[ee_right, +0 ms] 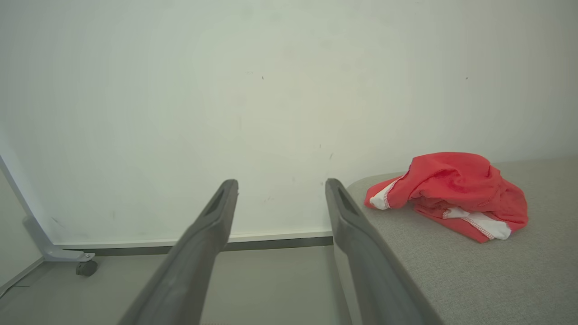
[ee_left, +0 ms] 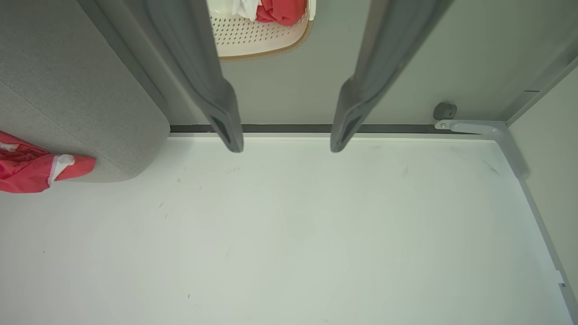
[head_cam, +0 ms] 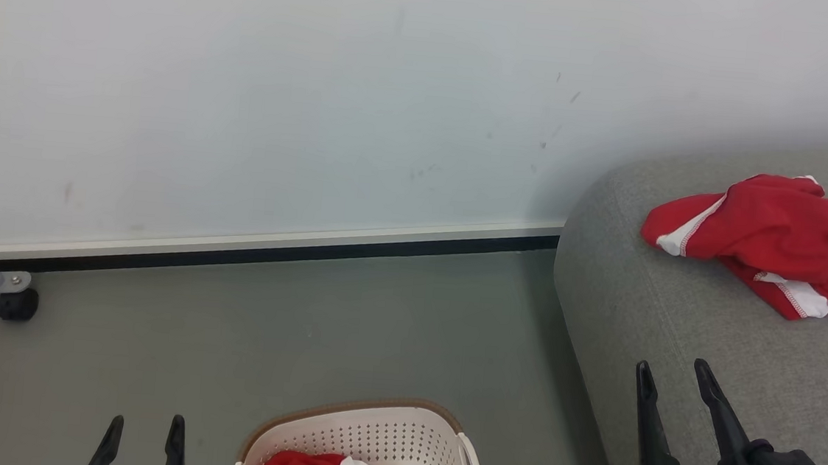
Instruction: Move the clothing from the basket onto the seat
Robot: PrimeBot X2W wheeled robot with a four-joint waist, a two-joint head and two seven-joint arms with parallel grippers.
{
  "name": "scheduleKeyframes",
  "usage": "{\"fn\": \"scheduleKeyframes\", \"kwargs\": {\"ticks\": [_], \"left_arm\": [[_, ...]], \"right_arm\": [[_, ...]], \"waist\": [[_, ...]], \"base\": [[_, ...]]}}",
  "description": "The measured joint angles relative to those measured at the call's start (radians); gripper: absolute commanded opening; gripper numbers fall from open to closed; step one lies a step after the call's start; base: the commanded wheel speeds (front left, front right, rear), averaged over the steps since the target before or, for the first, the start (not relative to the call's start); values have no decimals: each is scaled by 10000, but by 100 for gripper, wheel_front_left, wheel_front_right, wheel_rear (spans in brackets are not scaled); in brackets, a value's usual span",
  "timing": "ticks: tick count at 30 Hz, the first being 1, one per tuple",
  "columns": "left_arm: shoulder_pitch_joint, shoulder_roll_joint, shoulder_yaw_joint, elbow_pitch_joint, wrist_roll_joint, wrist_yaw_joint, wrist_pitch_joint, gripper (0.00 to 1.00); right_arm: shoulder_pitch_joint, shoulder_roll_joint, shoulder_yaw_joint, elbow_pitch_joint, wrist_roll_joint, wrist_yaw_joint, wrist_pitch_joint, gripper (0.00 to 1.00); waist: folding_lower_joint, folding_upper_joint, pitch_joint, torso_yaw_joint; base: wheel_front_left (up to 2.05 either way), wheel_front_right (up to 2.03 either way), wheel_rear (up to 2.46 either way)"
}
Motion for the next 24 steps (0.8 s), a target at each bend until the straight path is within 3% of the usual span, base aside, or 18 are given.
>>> {"fn": "scheduleKeyframes", "kwargs": {"ticks": [12,24], "left_arm": [[-120,-104,-115,-19,4,-15,0,100],[-1761,-48,-662,663,286,-345,362,100]], "right_arm": [[120,-61,-245,-393,-75,-31,0,100],[-807,-102,-871,-918,-75,-44,0,100]], "waist": [[0,0,460,-43],[1,0,1801,-171]], "base": [[0,0,0],[0,0,0]]}}
